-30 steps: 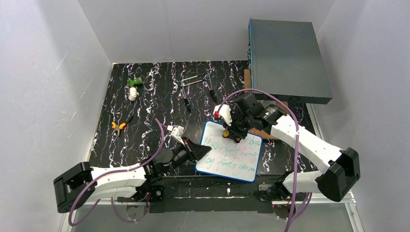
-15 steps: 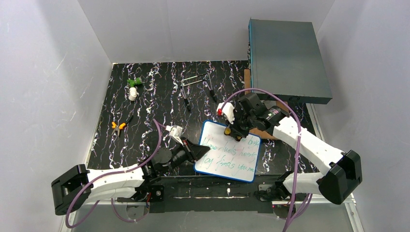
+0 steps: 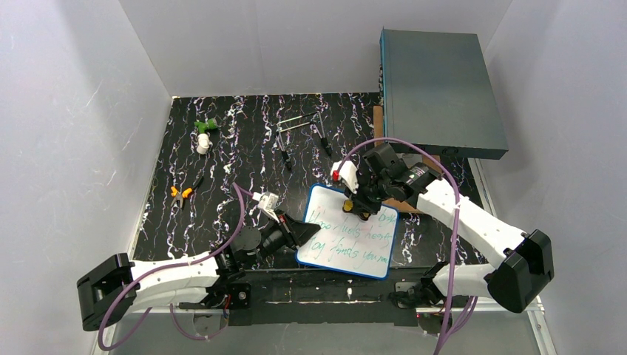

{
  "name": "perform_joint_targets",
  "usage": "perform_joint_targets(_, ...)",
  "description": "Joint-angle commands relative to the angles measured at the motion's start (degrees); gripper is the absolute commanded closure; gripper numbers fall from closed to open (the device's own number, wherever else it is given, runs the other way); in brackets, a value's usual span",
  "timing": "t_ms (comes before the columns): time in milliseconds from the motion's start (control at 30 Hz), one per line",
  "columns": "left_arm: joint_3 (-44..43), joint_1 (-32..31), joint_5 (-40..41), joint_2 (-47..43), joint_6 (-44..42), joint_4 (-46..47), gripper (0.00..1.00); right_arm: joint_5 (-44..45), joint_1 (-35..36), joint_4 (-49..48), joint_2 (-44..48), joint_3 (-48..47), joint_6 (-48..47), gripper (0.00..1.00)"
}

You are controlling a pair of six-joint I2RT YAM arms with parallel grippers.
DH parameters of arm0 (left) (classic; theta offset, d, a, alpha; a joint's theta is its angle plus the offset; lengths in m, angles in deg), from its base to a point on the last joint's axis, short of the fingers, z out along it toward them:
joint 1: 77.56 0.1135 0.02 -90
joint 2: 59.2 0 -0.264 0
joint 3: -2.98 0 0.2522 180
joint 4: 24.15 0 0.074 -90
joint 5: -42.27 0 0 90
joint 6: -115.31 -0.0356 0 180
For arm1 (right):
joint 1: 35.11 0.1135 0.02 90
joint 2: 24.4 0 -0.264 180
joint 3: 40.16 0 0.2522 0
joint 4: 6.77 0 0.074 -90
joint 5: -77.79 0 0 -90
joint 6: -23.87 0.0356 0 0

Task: Erase the whiteboard
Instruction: Erase the whiteboard at the center of the board.

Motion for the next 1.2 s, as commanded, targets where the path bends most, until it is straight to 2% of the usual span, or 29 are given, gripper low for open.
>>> perform_joint_targets(0,0.5,0.03,-0.16,-0.5,-5.73,1.47,1.0,6.45,-2.4,-2.57,0.72,-0.05,3.44,0.99)
perform_joint_targets(100,-0.14,0.06,-0.49,0.34,-6.19,1.57,1.0,4.58,-2.67,-1.8,1.31,0.6,2.57,0.99)
perform_joint_targets(300,-0.79,0.03,-0.94,0.78,-6.49,1.18,1.0,-7.27,-2.3,3.54,1.82,0.45,-2.29,0.99)
perform_joint_targets(400,-0.42,0.03,-0.38,-0.06,-6.49,0.47,1.0,-10.39,-0.9,5.93,1.23,-0.06,-4.73,0.99)
perform_joint_targets(600,0.13,0.03,0.22,-1.48,-6.43,-0.28,1.0,-1.48,-1.35,1.44,1.28,0.03,-0.84,0.99)
perform_joint_targets(933,-0.48,0.09,-0.81,0.67,-7.1,1.23,1.0,0.41,-3.55,-1.29,2.32,0.98,1.4,0.99)
perform_joint_targets(1000,-0.2,0.1,-0.65,0.26,-7.05,1.24,1.0,-0.41,-3.55,0.08,1.54,0.16,0.57,0.99)
perform_joint_targets(1167,0.07,0.11,-0.47,-0.94,-7.06,0.26,1.0,-10.38,-2.9,6.46,0.38,-1.49,-4.84,0.99)
